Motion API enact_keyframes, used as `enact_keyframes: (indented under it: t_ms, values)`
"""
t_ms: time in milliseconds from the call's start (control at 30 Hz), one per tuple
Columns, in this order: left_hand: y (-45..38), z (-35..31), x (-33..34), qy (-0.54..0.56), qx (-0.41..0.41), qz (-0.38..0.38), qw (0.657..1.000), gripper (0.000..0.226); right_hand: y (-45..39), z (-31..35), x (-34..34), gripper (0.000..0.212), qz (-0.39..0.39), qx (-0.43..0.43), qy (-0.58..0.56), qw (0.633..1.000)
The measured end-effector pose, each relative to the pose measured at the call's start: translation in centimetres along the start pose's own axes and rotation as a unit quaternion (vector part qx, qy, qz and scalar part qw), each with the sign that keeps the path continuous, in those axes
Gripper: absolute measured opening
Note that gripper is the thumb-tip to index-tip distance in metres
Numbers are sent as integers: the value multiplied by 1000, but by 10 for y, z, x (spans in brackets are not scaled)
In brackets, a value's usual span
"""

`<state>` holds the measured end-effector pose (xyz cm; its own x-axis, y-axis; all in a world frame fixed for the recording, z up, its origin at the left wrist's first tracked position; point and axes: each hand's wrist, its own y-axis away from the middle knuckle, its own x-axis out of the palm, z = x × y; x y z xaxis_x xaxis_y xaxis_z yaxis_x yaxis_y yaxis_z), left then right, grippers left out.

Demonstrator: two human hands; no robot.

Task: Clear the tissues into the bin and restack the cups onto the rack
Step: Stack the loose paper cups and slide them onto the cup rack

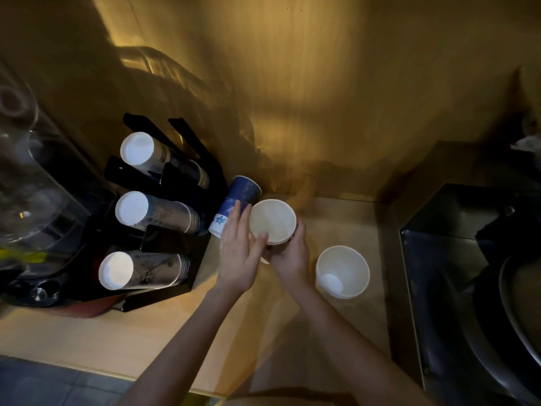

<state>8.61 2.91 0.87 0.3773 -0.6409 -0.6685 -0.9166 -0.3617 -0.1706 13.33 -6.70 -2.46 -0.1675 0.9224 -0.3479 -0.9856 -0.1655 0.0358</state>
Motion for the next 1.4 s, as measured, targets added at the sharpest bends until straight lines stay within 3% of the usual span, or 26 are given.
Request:
enact_keyframes:
  t_ms: [67, 167, 367, 500, 700, 1000, 1067, 1167, 1200, 1400]
  values:
    - [-11, 9, 1, -16, -26, -20, 999, 60, -2, -2, -1, 89, -23, 1, -12, 1000]
    - [-31, 29, 3, -80, -67, -13, 994, 53, -1, -10, -2, 91, -30, 7, -37, 999]
    - [-66, 68, 7, -217, -131, 95, 963, 54, -5, -20, 0, 88, -5, -3, -34, 999]
    - [-74, 79, 11, -207, -191, 140, 949, 56, -7, -23, -2, 88, 6, -9, -33, 999]
    - [-74, 90, 15, -200, -226, 133, 944, 67, -8, -27, -1, 89, 7, 3, -36, 999]
    - [-68, 100, 13, -76, -316, 80, 942, 61, -7, -25, -2, 89, 3, 10, -36, 999]
    - [-68, 95, 7, 82, -367, 76, 923, 50, -6, -23, -2, 88, 3, 13, -32, 999]
    - [-68, 72, -10, 327, -392, 80, 856, 38, -5, -22, -3, 89, 4, 13, -31, 999]
    - [-68, 64, -16, 365, -383, 75, 845, 37, -5, -22, -3, 89, 4, 14, -32, 999]
    - [-59, 23, -51, 445, -261, 50, 855, 41, -6, -23, -2, 90, 8, 11, -37, 999]
